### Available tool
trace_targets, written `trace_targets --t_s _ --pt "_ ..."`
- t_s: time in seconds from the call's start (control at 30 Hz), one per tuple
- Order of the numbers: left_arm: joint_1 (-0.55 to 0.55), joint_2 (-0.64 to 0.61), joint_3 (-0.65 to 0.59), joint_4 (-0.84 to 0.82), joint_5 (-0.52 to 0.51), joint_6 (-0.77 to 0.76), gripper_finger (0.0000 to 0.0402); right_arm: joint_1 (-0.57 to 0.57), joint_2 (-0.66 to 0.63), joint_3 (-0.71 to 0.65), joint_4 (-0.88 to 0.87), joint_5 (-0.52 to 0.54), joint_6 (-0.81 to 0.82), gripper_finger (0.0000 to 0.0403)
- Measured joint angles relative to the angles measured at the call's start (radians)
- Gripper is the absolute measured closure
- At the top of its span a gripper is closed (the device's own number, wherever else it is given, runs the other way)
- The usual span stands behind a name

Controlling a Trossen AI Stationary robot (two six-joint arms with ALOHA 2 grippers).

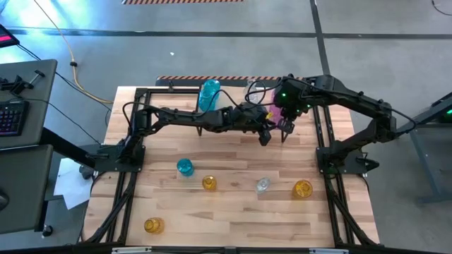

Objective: Sort vases onto shelf
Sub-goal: Put the purple transparent vase on the shelf aligned with the other purple vases

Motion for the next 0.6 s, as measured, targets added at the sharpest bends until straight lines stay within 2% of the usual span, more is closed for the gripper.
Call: trace_targets --t_s 0.6 --pt "0.0 0.0 0.0 -0.01 0.01 -0.008 0.0344 0.001 0.0 0.0 -0.008 -0.043 0.007 0.0402"
